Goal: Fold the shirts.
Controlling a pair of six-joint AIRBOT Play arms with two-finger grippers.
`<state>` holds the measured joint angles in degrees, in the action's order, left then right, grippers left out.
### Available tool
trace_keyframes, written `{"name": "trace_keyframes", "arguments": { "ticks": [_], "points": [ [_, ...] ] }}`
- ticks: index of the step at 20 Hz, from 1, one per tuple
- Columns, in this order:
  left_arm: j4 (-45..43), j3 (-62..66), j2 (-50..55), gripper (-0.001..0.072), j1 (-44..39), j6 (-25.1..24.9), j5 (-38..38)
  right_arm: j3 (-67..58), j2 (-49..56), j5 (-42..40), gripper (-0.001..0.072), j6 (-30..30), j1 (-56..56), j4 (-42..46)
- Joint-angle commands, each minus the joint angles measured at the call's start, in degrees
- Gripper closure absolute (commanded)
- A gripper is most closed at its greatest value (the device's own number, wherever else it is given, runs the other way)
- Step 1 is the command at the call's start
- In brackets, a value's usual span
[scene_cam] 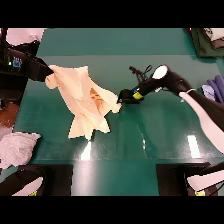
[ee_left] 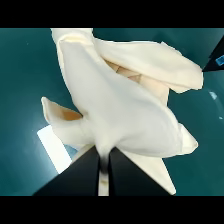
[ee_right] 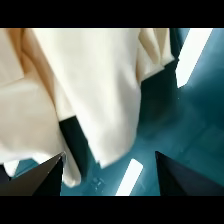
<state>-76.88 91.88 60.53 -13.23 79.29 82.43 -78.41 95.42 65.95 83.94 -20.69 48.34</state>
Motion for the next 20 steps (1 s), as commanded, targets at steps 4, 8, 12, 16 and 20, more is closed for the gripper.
{"name": "trace_keyframes", "arguments": {
  "ticks": [4,8,12,16,20],
  "points": [
    [-0.1,0.1,-0.1,0.0676,0.0,0.5,0.9,0.8,3.6,-5.8,0.0698,-1.1,-3.6,-2.2],
    [-3.3,1.0,-0.5,0.0677,0.0,1.3,-0.2,-2.8,-3.6,-2.5,0.0694,-4.6,0.0,-1.6],
    [-8.3,12.5,-0.8,0.0676,0.0,3.3,-0.4,-12.7,-17.4,-0.4,0.0694,-4.7,9.0,-1.6],
    [-7.4,27.9,-0.9,0.0676,0.0,3.3,-0.3,-23.0,-29.2,0.6,0.0694,-4.6,19.3,-1.6],
    [-2.1,31.7,-5.4,0.0676,0.0,3.5,-3.6,-29.4,-38.4,4.1,0.0694,-4.5,29.2,-1.6]
  ]
}}
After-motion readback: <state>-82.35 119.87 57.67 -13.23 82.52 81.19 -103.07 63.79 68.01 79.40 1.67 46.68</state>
